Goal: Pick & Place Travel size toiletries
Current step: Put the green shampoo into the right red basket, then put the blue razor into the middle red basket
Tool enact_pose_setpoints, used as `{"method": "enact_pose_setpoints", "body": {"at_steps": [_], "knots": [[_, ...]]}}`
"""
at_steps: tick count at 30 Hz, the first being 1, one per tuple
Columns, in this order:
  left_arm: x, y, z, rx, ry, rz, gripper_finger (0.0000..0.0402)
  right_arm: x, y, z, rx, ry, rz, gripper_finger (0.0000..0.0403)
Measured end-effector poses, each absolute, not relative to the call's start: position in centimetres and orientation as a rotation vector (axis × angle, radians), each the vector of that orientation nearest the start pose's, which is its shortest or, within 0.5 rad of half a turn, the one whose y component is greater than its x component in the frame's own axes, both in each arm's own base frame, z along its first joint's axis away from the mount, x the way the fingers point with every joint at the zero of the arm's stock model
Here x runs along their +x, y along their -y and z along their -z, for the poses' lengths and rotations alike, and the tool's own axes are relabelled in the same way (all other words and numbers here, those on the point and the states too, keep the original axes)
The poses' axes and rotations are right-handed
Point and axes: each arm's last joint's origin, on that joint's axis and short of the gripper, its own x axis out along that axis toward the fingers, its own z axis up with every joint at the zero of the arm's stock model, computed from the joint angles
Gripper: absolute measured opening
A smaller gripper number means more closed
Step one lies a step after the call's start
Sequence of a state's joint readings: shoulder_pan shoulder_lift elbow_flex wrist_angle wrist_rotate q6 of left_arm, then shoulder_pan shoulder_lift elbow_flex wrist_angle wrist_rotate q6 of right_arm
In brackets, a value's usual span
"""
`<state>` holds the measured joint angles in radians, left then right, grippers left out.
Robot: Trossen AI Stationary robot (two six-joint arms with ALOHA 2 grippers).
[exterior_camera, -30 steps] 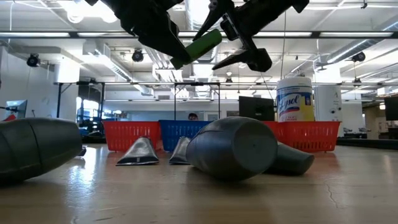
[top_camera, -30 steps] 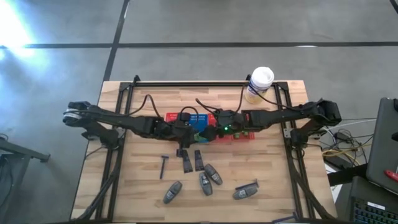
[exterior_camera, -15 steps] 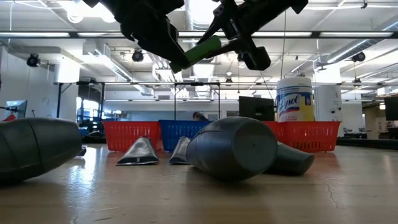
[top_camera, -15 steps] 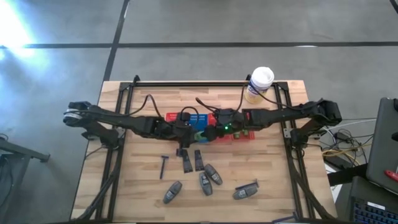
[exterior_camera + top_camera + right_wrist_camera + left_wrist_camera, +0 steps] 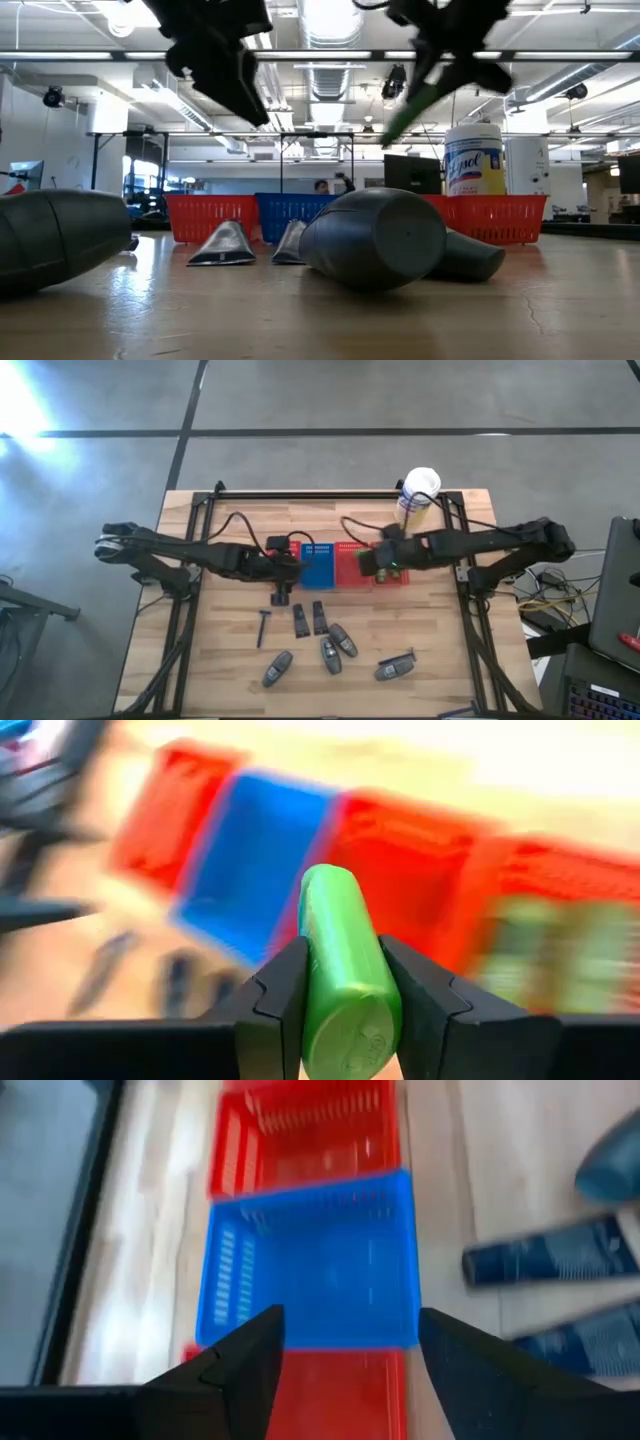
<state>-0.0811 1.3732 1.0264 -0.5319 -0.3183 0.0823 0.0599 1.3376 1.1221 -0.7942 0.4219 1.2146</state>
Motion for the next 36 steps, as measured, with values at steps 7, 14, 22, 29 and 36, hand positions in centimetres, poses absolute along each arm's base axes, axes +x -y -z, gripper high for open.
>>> {"method": "enact_pose_setpoints", "body": {"at_steps": [7, 14, 22, 29, 36], "knots": [[26.7, 1.3, -24.6, 0.076, -0.955, -0.200, 0.0234, 22.0, -1.5, -26.9, 0.794, -0.695, 1.178, 0.0103], [25.3, 1.6, -22.5, -0.118, -1.017, -0.103, 0.0234, 22.9, -1.5, -22.5, 0.761, -0.650, 1.366, 0.0131], [22.0, 1.8, -20.6, -0.237, -1.073, -0.001, 0.0234, 24.0, -1.4, -20.1, 0.701, -0.639, 1.382, 0.0199], [18.5, 2.0, -18.8, -0.448, -1.156, 0.013, 0.0234, 24.2, -1.6, -20.0, 0.714, -0.708, 1.335, 0.0257], [17.5, 2.8, -17.6, -0.828, -1.202, -0.238, 0.0234, 24.0, -1.7, -21.4, 0.695, -0.766, 1.253, 0.0297]]}}
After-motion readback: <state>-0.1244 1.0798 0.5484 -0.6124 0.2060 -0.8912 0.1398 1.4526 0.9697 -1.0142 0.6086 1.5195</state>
